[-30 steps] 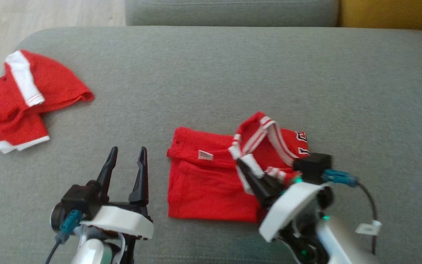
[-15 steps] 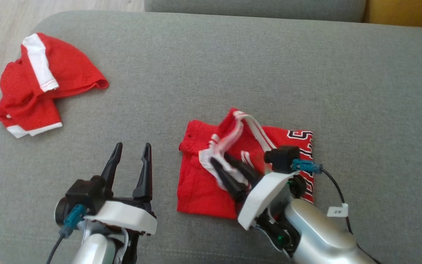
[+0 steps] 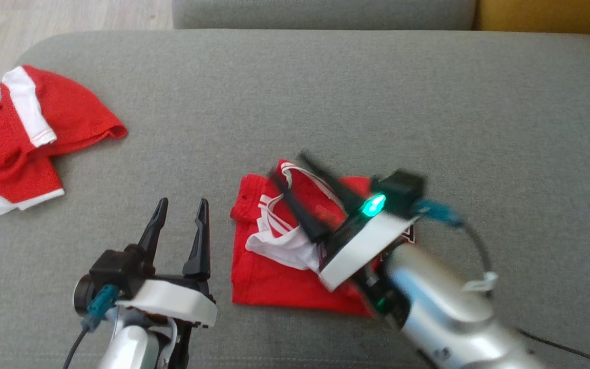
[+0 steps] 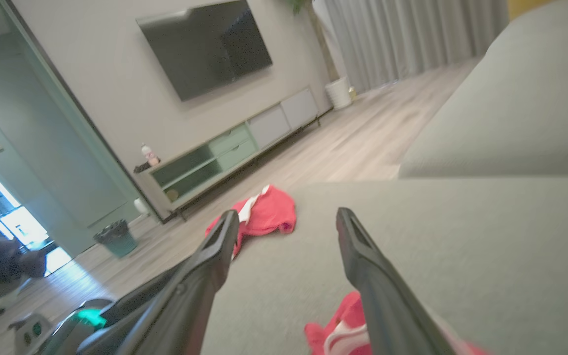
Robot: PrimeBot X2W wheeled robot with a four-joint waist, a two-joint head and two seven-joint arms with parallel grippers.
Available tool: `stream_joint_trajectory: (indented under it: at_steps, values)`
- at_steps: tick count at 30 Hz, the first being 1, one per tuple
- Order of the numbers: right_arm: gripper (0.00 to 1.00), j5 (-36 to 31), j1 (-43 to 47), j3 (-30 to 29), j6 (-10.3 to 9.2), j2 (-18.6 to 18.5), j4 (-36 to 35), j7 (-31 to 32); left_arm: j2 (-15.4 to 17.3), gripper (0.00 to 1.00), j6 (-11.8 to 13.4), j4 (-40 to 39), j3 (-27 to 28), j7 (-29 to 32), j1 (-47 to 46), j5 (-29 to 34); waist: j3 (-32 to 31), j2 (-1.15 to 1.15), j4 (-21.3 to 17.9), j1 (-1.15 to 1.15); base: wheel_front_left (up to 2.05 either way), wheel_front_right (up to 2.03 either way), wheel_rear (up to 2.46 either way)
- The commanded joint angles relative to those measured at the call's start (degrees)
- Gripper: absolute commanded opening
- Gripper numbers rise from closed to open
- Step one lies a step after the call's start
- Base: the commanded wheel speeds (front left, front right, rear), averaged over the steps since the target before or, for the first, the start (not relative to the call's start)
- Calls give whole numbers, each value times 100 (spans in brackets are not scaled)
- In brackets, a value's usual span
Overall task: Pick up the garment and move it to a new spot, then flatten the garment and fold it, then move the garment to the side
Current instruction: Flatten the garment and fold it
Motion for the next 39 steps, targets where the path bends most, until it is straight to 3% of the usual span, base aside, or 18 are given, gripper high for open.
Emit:
stream_joint_trajectory:
  at_steps: [1, 10, 17, 27, 39]
  values:
    - [100, -192, 10, -283, -5, 25, -271, -122, 56, 100, 14, -174, 202, -70, -205, 62, -50, 0, -61, 0, 0, 0, 0]
    - [100, -1441, 1264, -2762, -5, -600, -1048, -89, 191, 100, 97, -278, 253, -70, -71, 134, -223, 0, -280, 0, 0, 0, 0]
    - [100, -2447, 2458, -4305, -5, -652, -2030, 489, 326, 100, 181, -412, 274, -50, 107, 187, -464, 0, -382, 0, 0, 0, 0]
    - [100, -3000, 3436, -4861, -5, -365, -3121, 1179, 484, 100, 224, -610, 208, 87, 397, 221, -695, 0, -385, 0, 0, 0, 0]
    - [100, -3074, 3607, -4927, -5, -257, -3337, 1356, 535, 100, 282, -664, 178, 169, 451, 183, -698, 0, -371, 0, 0, 0, 0]
